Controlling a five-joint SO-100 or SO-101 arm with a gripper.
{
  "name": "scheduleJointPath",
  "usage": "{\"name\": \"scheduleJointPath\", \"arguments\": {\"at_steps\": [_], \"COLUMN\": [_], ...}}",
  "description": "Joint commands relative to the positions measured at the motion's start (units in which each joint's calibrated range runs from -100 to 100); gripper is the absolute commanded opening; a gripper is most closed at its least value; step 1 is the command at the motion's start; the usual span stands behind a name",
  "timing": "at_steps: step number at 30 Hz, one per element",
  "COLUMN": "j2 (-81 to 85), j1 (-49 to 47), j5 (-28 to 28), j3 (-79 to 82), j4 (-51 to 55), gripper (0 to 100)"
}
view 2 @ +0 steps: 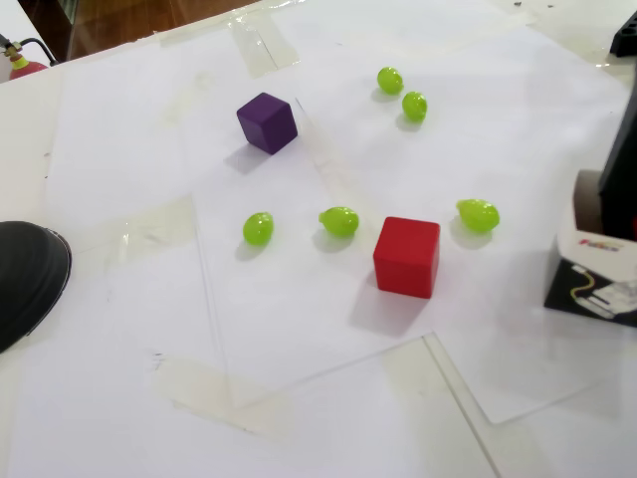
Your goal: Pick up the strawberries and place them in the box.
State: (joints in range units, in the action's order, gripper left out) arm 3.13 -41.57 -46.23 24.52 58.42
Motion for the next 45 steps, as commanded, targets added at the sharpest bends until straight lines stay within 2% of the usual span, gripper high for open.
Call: {"name": "scheduleJointPath", "arguments": {"at_steps": [1,6,20,21,25,45], "j2": [0.3,0.6,0.8,0.8,0.7,2.8], "j1": [-0.8,-1.1,-1.0,-0.9,-0.6,0.0], "j5": [-0.5,-0.3,0.5,0.6,0.9,2.6], "j3": [-0.4,-2.5,-11.2,-11.1,-10.5,-14.8], "j4": [-1.0,-0.2,4.9,5.0,5.1,5.5], "gripper": [23,29,30,29,16,14]}}
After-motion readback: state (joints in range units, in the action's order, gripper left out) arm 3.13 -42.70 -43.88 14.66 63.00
